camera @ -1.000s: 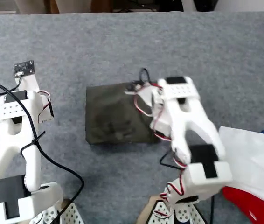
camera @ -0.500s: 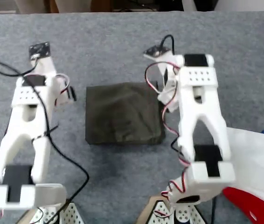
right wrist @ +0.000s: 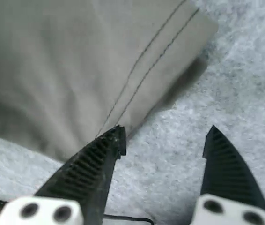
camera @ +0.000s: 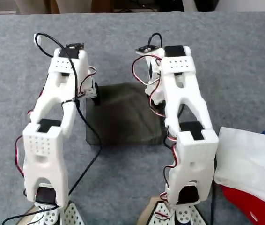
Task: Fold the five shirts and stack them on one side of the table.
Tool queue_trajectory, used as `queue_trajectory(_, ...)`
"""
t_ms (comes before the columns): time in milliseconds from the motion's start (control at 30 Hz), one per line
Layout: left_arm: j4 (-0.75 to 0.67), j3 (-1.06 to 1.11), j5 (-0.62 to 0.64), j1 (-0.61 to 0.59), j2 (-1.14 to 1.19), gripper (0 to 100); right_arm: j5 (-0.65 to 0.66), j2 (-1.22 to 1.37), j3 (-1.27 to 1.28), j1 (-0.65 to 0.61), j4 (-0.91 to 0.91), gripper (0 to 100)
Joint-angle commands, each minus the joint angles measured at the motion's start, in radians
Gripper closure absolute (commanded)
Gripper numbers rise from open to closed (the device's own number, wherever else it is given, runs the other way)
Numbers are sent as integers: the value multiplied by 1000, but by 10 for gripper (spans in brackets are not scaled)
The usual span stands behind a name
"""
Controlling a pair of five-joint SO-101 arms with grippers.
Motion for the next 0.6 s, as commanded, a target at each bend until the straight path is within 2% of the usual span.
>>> queue_trajectory(0, 54, -187, 0, -2, 73, 767, -58, 2, -48, -39, -25, 724)
queue_trajectory(333, 68, -339, 25, 31, 259, 771, -184, 4, -42, -58, -66, 724)
queue_trajectory(567, 69, -407, 100, 21, 355, 771, -209, 4, 151, -73, -241, 724)
